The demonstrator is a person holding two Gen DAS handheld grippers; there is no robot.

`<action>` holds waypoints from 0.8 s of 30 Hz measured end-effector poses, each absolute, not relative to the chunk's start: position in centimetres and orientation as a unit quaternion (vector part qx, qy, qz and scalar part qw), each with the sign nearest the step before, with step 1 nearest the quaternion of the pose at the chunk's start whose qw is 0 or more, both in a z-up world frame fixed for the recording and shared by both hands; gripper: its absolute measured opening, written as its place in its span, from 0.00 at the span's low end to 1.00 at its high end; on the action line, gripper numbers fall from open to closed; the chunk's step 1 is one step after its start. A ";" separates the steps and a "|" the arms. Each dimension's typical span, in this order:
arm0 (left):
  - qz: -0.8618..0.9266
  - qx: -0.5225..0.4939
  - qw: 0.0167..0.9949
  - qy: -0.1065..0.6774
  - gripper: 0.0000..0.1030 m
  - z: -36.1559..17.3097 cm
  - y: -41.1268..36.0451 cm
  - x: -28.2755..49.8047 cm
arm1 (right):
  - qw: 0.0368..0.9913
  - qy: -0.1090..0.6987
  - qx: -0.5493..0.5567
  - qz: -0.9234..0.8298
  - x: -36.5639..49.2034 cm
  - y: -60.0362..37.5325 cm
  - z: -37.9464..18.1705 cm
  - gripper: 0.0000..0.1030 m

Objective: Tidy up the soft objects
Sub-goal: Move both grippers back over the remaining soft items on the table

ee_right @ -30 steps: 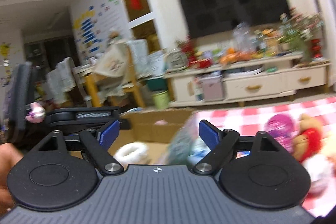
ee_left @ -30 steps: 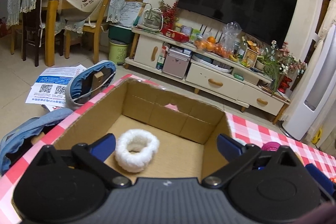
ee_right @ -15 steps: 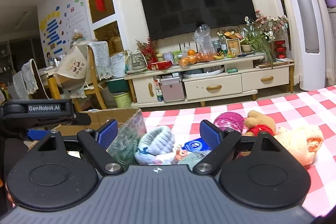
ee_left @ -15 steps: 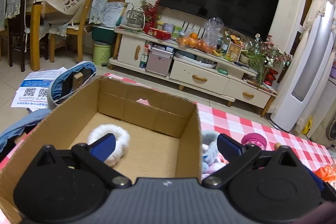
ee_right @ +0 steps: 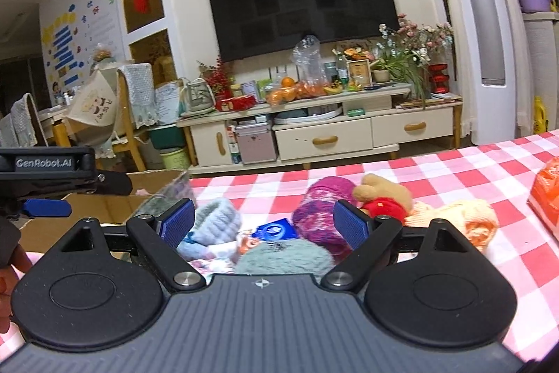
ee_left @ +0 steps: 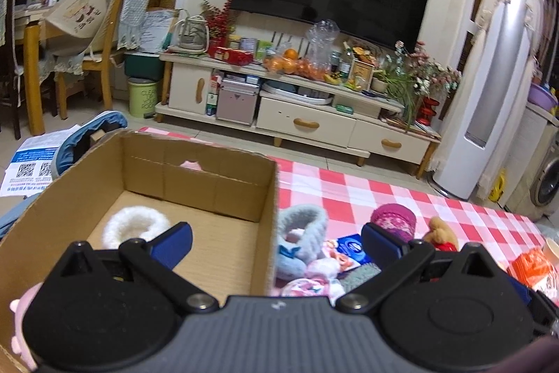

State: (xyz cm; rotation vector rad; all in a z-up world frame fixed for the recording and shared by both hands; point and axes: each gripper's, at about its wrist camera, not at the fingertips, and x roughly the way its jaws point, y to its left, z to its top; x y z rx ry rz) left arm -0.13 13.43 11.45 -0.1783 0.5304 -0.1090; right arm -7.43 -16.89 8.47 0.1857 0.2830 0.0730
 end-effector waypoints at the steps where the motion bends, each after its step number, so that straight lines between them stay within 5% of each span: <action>1: -0.056 -0.085 0.960 0.262 0.99 11.4 13.2 -0.2 | 0.985 0.141 0.094 0.033 -7.5 -17.1 8.5 1.00; 24: -0.095 -0.033 0.955 0.278 0.99 10.5 7.4 -0.8 | 0.982 0.135 0.125 -0.049 -8.2 -20.5 8.2 1.00</action>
